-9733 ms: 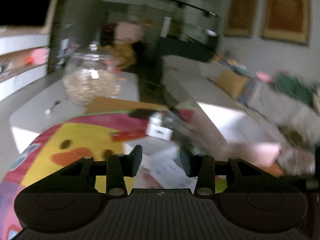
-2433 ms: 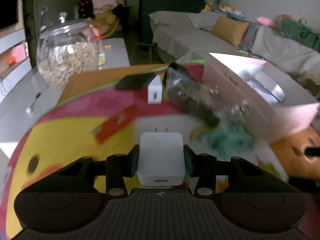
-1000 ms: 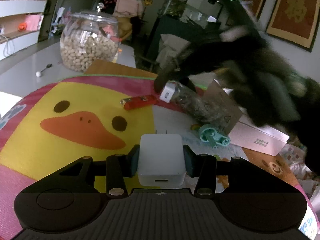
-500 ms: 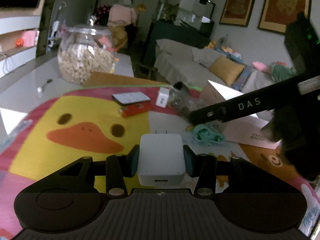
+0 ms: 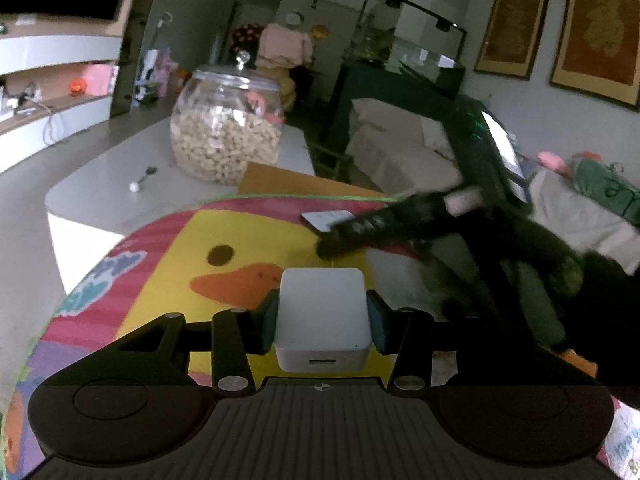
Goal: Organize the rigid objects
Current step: 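Hold the white cube in the left tool while the right tool grasps the red packaged stick, then lower the red stick into the pink box with the right tool while the left tool drops the cube in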
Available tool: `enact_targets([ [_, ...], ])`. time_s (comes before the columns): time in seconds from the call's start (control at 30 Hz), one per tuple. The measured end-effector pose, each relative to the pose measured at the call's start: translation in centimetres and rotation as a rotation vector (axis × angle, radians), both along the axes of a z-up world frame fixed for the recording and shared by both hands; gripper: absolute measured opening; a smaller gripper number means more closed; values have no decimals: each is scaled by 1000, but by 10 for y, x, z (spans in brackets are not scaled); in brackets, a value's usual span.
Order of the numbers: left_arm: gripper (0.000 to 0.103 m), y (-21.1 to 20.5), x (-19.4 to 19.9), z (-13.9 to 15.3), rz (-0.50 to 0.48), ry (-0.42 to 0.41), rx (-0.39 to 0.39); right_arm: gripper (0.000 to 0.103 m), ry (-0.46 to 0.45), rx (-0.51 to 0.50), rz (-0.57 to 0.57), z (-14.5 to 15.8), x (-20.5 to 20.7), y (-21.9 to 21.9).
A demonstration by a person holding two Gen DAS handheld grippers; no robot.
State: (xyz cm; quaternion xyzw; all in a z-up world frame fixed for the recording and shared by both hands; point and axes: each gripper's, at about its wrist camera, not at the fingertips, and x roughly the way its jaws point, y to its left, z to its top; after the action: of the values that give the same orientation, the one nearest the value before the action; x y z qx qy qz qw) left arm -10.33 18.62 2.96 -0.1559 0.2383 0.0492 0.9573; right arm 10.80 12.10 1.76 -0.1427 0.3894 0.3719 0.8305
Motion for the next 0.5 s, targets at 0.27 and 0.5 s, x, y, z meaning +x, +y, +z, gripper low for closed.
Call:
enact_targets([
  [0.27,50,-15,1,-9,-66,22,-39,81,-59,-7,51,7,-23,-8],
  [0.5,50,-40,0,-7,-172,51,-43,81,-137,62,44,42,-91,-90],
])
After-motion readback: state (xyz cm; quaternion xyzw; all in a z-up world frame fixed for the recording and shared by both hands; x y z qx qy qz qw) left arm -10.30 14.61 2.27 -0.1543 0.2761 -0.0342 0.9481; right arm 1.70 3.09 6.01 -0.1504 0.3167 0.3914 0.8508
